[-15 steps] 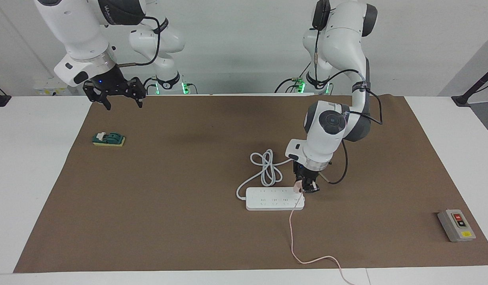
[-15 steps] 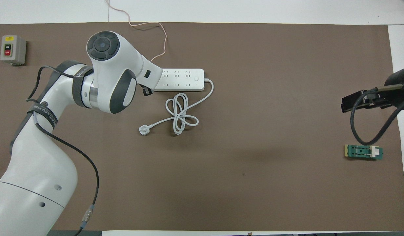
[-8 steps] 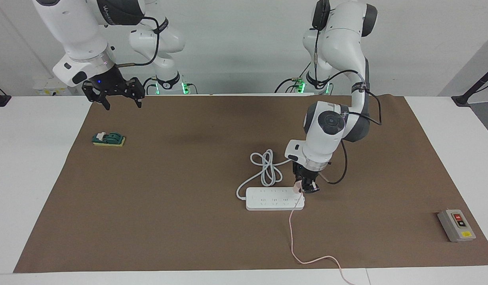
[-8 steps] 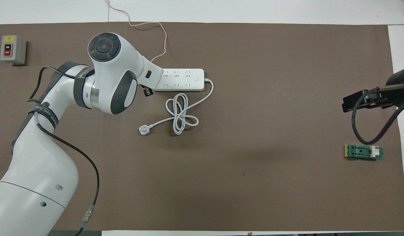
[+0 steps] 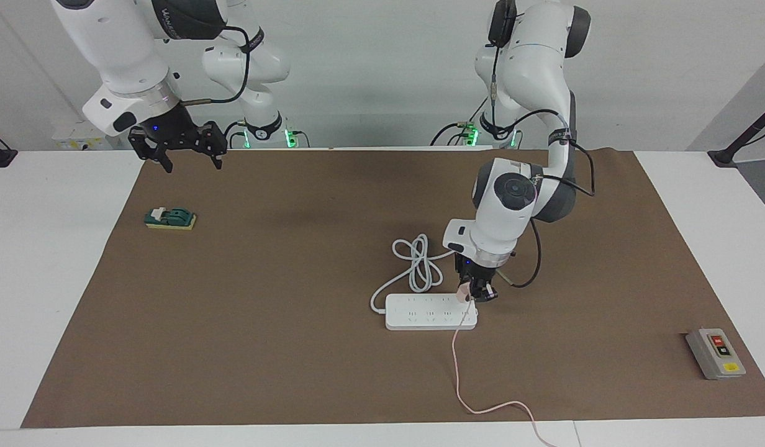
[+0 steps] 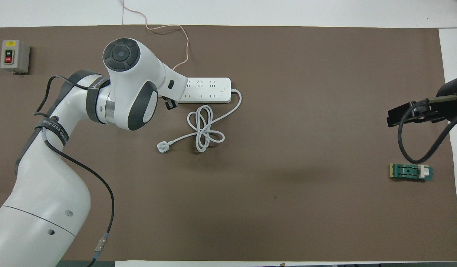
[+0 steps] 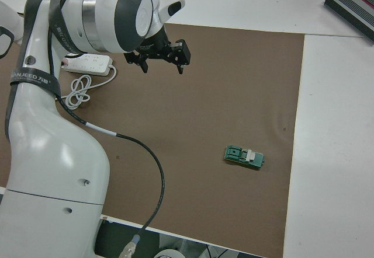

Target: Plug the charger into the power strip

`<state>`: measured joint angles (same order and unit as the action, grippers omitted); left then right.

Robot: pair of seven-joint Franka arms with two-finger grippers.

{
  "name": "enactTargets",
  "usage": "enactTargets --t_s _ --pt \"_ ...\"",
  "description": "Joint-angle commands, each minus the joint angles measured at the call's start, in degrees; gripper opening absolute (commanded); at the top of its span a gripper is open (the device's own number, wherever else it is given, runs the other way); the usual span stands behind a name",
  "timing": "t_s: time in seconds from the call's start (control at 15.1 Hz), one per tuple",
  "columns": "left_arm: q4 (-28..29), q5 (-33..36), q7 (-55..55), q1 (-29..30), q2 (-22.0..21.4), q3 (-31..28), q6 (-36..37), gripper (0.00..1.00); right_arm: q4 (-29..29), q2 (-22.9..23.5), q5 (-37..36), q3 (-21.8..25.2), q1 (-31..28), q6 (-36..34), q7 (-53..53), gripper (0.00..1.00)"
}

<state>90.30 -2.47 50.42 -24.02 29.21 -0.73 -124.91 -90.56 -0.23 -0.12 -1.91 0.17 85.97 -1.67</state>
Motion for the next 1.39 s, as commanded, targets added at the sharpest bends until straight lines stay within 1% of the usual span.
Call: enactTargets --t_s 0.0,0.33,0.53,0.73,0.93,1.32 --pt "1.9 0.62 -1.73 -1.47 -0.38 -0.5 -1.91 0.0 -1.55 -1.26 0.3 -0.64 -1.23 0.96 -0.88 1.0" --pt "2.07 2.82 -1.12 -1.38 0.06 -0.5 -2.71 0.0 -1.55 -1.26 0.3 -0.64 -1.32 0.87 -0.79 1.0" --pt "1.37 5.8 3.08 -1.38 1.03 -0.33 -3.14 0.0 -1.55 -1.26 0.3 -0.55 -1.32 0.87 -0.79 1.0" --pt "2.16 5.02 4.07 -1.3 1.03 -0.32 -5.77 0.0 -1.55 -1.26 0.3 -0.55 -1.32 0.78 -0.79 1.0" --pt "3.12 4.06 4.25 -0.86 0.94 -0.15 -6.48 0.0 -1.55 -1.26 0.3 -0.55 -1.32 0.87 -0.79 1.0" --pt "3.13 3.61 4.25 -1.03 0.41 -0.24 -2.72 0.0 -1.55 -1.26 0.3 -0.55 -1.41 0.78 -0.79 1.0"
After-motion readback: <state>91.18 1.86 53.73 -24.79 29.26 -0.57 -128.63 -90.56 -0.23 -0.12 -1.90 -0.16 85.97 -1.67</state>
